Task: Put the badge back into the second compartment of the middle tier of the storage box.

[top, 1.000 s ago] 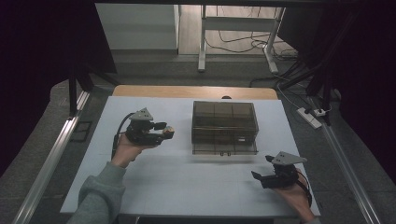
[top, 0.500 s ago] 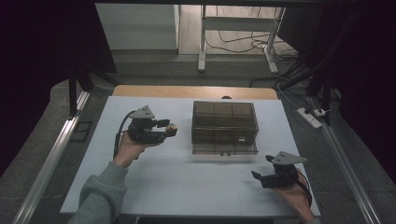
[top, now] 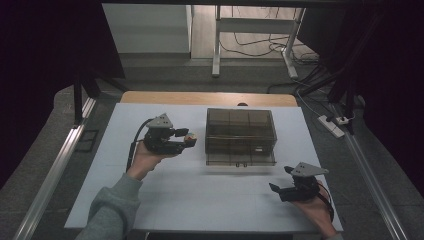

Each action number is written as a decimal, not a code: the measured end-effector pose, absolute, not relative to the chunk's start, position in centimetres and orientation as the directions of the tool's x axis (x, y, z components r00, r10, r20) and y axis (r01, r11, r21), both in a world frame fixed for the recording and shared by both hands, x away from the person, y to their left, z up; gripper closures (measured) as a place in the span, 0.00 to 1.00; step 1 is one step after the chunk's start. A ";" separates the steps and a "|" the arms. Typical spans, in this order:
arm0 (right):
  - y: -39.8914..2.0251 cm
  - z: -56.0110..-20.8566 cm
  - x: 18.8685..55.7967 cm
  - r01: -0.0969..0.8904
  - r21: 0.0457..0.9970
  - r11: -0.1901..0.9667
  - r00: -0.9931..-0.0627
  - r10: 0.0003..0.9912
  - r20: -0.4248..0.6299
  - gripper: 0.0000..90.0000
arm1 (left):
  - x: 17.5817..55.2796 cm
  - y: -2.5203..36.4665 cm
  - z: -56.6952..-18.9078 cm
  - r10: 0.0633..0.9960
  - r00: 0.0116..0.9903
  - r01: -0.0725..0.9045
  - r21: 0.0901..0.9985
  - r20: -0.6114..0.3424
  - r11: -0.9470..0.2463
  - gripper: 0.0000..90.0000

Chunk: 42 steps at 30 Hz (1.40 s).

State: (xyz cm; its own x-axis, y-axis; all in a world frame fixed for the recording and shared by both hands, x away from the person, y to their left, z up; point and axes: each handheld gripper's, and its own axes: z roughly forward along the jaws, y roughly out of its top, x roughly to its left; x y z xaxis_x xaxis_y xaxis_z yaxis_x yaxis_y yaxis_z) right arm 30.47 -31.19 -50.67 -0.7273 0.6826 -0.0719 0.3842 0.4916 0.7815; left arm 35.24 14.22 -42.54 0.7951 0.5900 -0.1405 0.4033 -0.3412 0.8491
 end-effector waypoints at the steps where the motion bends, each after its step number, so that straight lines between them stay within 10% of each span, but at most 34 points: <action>1: -31.2 -50.7 30.5 0.384 0.782 0.491 -0.727 0.683 -0.072 0.15 | 35.3 14.1 -42.6 0.588 0.797 0.403 0.848 -0.140 -0.344 0.52; 42: -31.1 -50.8 30.4 0.383 0.781 0.493 -0.729 0.680 -0.072 0.15 | 36.9 7.8 -43.6 0.511 0.850 0.376 0.822 -0.124 -0.427 0.51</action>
State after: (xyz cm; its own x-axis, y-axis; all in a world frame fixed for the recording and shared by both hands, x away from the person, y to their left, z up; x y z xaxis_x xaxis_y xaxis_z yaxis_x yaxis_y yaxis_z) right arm 30.44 -31.13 -50.77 -0.7293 0.6804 -0.0722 0.3830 0.4933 0.7810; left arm 36.89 7.79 -43.64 0.8504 0.5114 -0.1237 0.3765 -0.4272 0.8221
